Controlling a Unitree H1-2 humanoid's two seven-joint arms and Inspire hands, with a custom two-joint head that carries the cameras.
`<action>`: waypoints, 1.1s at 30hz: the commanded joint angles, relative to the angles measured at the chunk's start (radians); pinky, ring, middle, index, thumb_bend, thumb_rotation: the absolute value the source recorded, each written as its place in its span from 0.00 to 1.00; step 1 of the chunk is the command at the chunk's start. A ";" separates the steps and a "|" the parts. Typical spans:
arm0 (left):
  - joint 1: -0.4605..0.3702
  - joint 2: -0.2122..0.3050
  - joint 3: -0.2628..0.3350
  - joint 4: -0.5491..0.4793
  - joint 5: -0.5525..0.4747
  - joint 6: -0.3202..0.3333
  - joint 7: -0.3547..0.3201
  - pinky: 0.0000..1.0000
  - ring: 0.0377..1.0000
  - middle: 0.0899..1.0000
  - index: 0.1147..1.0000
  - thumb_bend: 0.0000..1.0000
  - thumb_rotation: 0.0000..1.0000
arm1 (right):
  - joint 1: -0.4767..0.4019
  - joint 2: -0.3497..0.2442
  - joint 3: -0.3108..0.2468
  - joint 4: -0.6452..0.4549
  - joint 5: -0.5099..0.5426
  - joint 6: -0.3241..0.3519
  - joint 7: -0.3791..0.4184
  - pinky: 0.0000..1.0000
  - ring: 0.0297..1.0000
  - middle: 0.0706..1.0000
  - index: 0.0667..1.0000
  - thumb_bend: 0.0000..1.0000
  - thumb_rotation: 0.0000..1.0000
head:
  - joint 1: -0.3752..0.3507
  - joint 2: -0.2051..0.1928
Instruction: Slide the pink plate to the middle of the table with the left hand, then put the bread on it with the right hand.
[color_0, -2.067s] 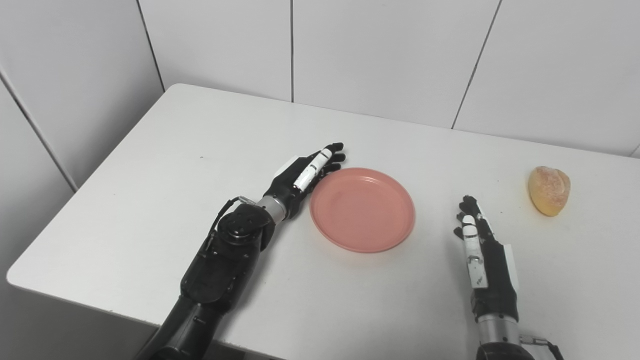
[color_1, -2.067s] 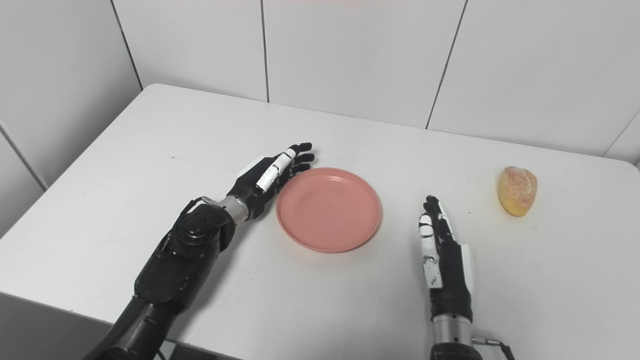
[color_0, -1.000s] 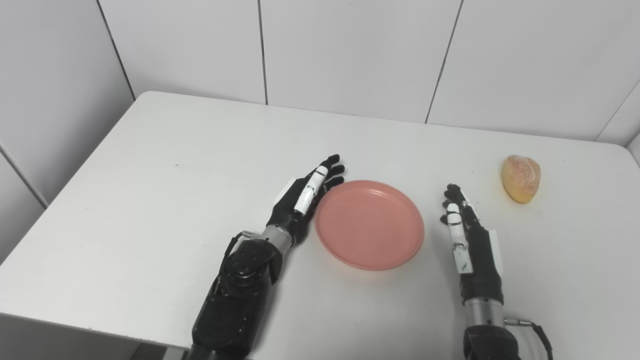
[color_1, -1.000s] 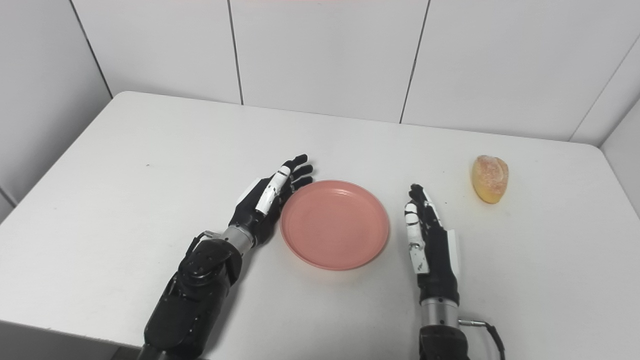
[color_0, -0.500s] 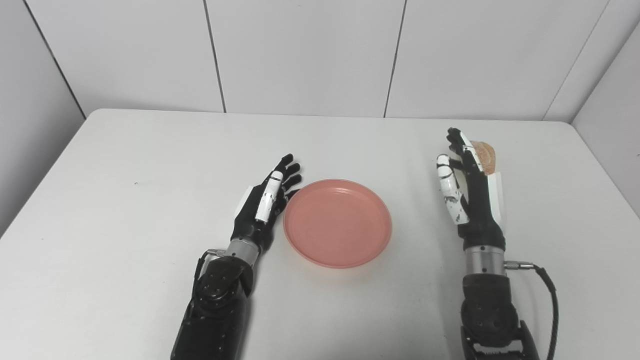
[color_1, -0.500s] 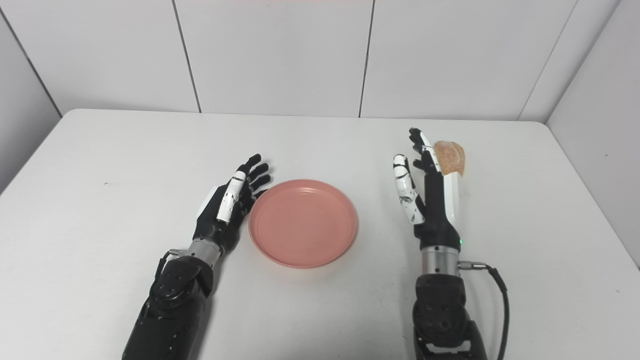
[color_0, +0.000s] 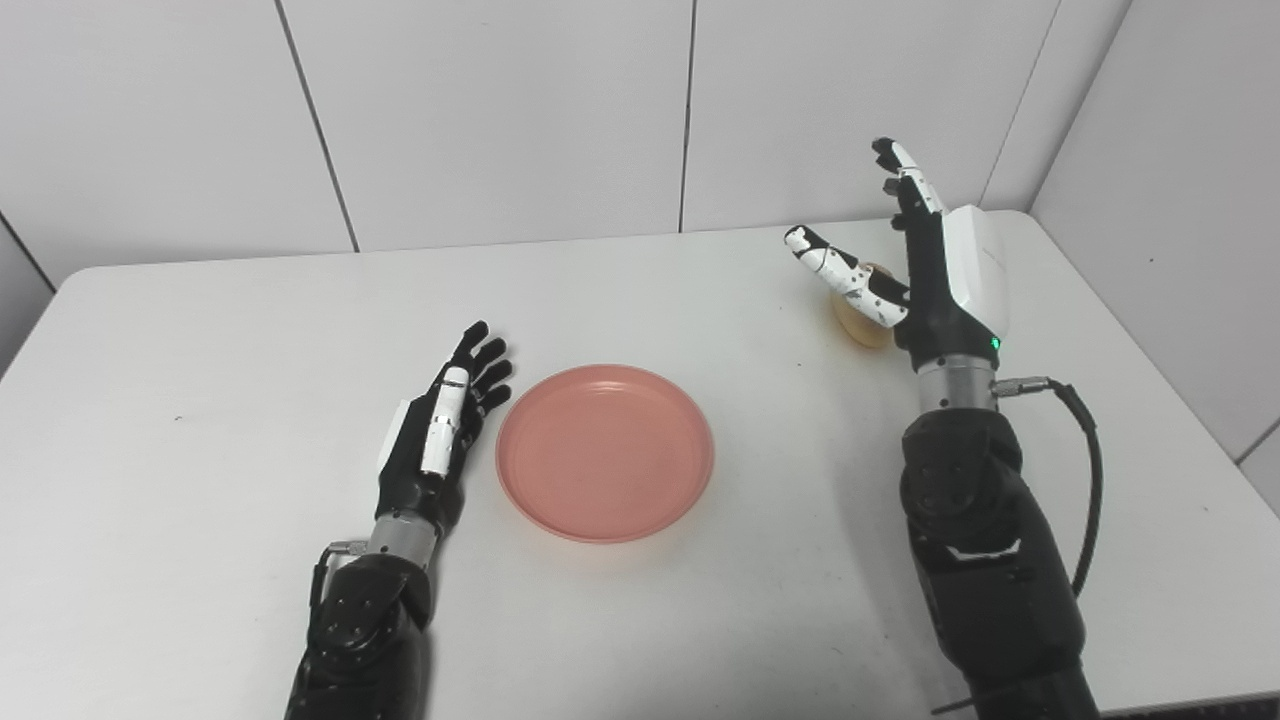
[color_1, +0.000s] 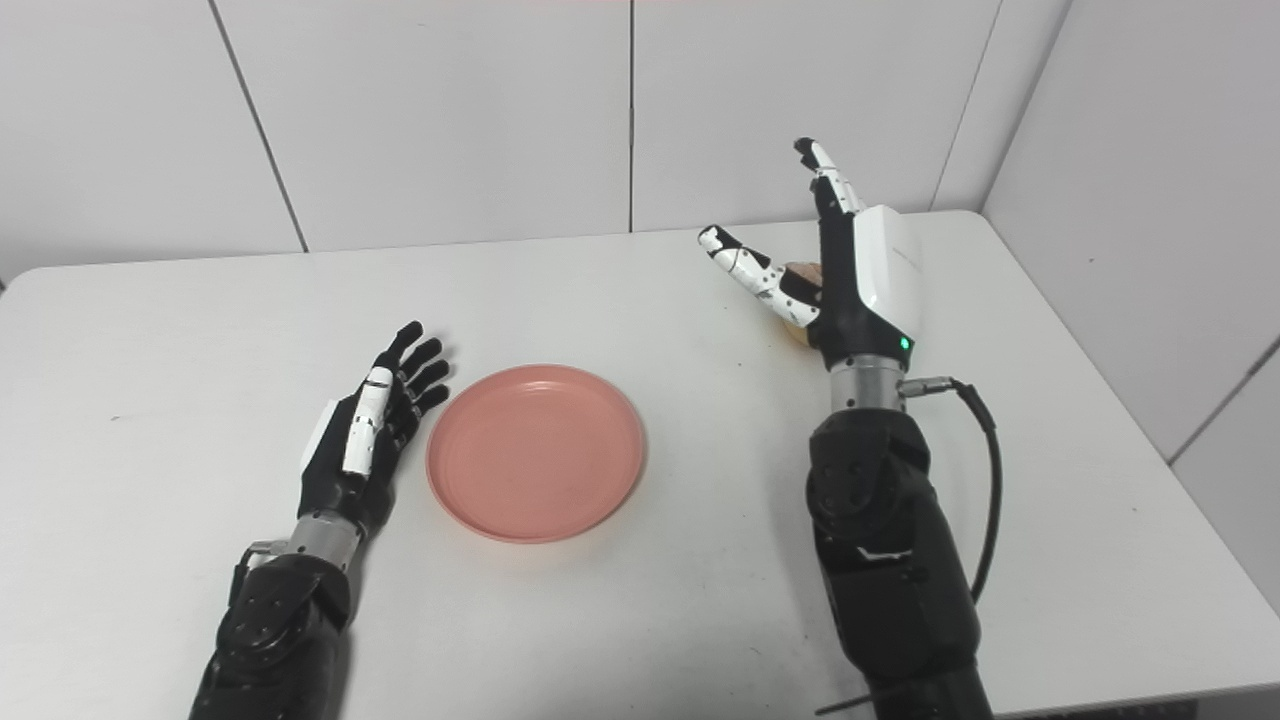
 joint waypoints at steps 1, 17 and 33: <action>0.001 0.007 0.007 0.009 -0.013 0.008 -0.010 0.87 0.89 0.90 0.89 0.35 1.00 | -0.074 -0.023 -0.006 0.001 -0.050 0.055 -0.012 0.69 0.81 0.87 0.88 0.89 0.69 | -0.001 0.000; 0.008 0.016 0.010 -0.001 -0.031 0.024 -0.037 0.87 0.89 0.89 0.88 0.35 1.00 | -0.204 -0.006 -0.107 0.241 -0.232 0.150 0.103 0.87 0.97 0.98 1.00 1.00 0.73 | -0.010 -0.001; 0.013 0.024 0.010 -0.039 -0.031 0.055 -0.032 0.88 0.89 0.90 0.89 0.35 1.00 | -0.352 0.018 -0.173 0.564 -0.349 0.150 0.132 0.96 0.99 1.00 0.98 1.00 0.74 | -0.008 0.037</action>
